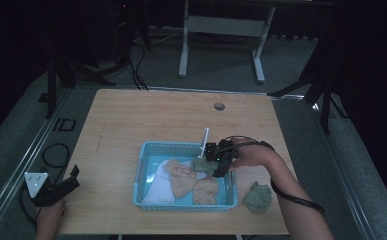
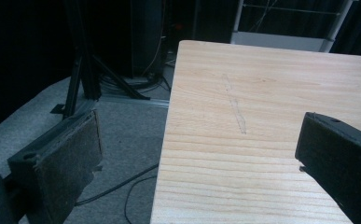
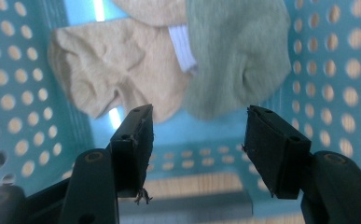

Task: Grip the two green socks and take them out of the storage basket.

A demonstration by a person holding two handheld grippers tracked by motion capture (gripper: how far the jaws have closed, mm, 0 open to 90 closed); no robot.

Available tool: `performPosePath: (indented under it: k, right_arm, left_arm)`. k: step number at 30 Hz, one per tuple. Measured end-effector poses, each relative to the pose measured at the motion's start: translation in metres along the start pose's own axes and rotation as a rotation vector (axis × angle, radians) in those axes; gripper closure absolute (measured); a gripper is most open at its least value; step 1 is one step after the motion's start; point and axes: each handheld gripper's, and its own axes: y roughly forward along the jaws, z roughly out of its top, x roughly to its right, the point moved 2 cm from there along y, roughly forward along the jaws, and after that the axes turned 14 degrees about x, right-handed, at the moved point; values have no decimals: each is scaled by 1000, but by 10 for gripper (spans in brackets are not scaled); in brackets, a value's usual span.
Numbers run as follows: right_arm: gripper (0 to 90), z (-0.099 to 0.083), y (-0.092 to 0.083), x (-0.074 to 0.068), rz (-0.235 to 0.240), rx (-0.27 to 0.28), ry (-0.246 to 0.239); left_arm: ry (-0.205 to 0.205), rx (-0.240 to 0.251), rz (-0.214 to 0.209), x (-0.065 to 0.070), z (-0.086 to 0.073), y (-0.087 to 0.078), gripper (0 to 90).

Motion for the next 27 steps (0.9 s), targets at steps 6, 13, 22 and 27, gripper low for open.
performPosePath:
  k: [6, 13, 22, 27]
  right_arm:
    - [445, 11, 20, 3, 10, -36, -16]
    - [485, 13, 42, 11, 23, -89, 8]
    - [796, 13, 45, 17, -38, -108, 36]
    - [825, 15, 32, 16, -59, -88, 26]
  left_arm:
    - [-1, 3, -2, 0, 0, 0, 7]
    - [-5, 4, -7, 0, 0, -1, 7]
    - [-3, 3, -6, 0, 0, -1, 7]
    - [-2, 3, -4, 0, 0, 0, 7]
